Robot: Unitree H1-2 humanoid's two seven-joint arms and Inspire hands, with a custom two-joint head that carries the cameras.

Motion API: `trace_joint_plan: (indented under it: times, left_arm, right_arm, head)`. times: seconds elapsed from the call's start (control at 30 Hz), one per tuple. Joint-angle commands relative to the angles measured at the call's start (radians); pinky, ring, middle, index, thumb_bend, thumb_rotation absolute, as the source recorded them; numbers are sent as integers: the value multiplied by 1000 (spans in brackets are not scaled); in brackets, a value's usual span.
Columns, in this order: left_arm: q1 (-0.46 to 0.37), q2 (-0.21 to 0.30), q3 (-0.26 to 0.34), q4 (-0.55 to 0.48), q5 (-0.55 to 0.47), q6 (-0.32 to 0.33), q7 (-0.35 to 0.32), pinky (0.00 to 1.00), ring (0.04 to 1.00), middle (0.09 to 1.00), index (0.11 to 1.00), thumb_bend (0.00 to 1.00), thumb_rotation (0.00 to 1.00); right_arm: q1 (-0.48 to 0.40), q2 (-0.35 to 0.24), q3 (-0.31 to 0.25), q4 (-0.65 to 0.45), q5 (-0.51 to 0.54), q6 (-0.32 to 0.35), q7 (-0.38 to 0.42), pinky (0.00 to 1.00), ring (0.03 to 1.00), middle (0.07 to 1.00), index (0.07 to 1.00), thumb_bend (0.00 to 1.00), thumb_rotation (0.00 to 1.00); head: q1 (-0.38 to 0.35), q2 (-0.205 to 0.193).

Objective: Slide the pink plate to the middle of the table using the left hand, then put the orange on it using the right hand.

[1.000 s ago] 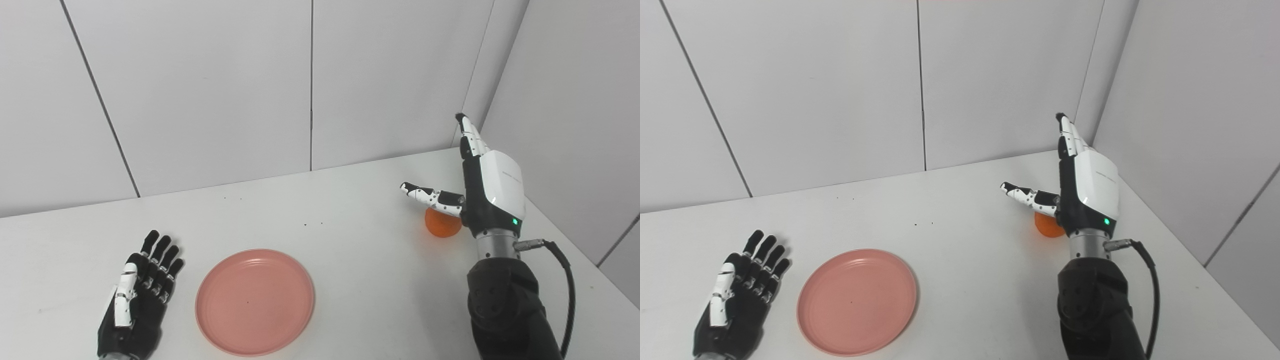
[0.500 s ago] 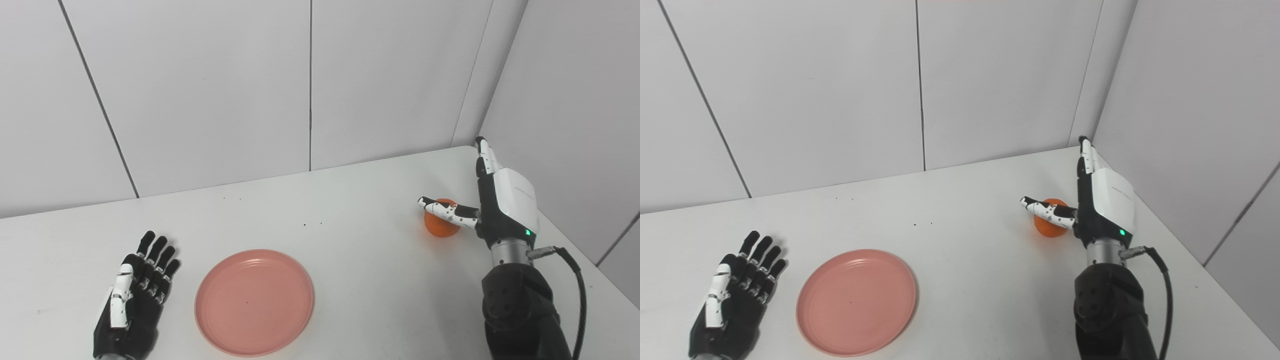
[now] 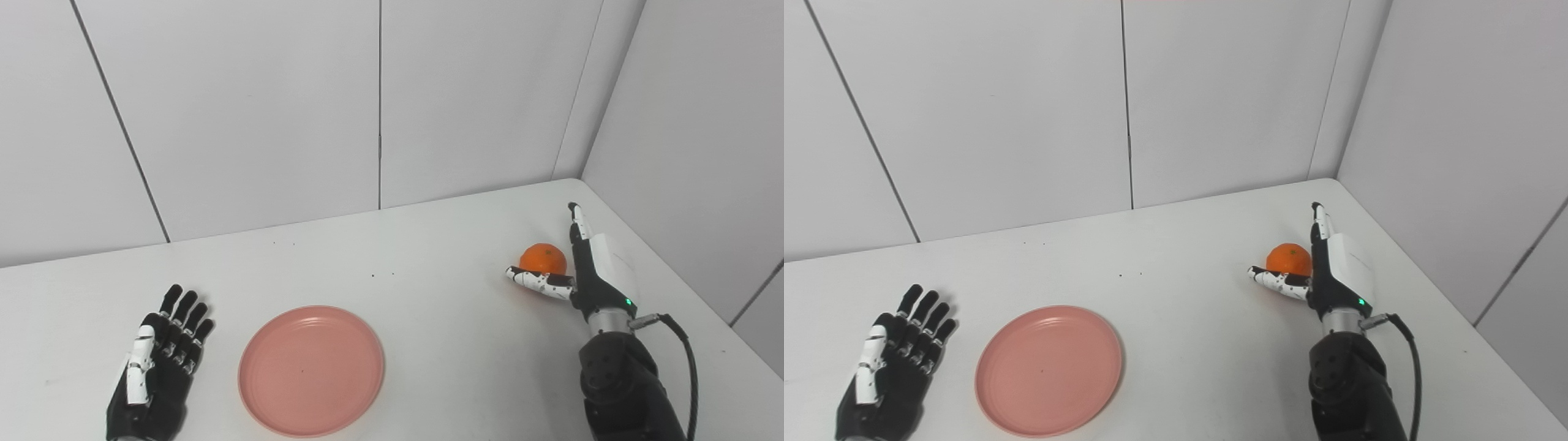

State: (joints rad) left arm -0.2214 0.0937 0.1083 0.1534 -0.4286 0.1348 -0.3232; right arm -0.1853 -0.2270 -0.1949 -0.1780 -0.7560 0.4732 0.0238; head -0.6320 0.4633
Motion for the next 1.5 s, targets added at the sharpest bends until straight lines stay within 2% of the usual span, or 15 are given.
trace_joint_plan:
  times: [0.0,0.17,0.6,1.0,1.23,1.47]
  left_arm:
    - [37,14,3,37,9,57,22,1000,1000,1000,1000,334,1000]
    - [40,19,3,31,5,59,18,1000,1000,1000,1000,336,1000]
    - [40,27,4,37,2,57,14,1000,1000,1000,1000,350,1000]
    - [40,27,6,27,-12,70,23,1000,992,1000,995,357,1000]
    - [43,25,6,6,-8,85,37,1000,990,1000,995,344,1000]
    - [38,29,8,11,-15,87,29,1000,991,1000,999,345,1000]
  right_arm:
    - [-44,-21,1,-3,-4,-5,-29,783,915,964,992,994,447]
    - [-63,-24,1,47,22,-6,-48,782,914,963,985,1000,430]
    - [-101,-57,11,129,25,-5,-75,764,900,945,962,1000,464]
    - [-129,-73,-21,162,44,-4,-63,756,885,930,951,1000,444]
    - [-135,-76,-33,165,25,-4,-32,756,881,919,931,1000,415]
    - [-140,-57,-63,139,-65,-3,105,711,861,916,936,1000,454]
  head:
    - [0,2]
    - [-3,6]
    - [-5,14]
    - [-2,25]
    - [0,30]
    - [-3,34]
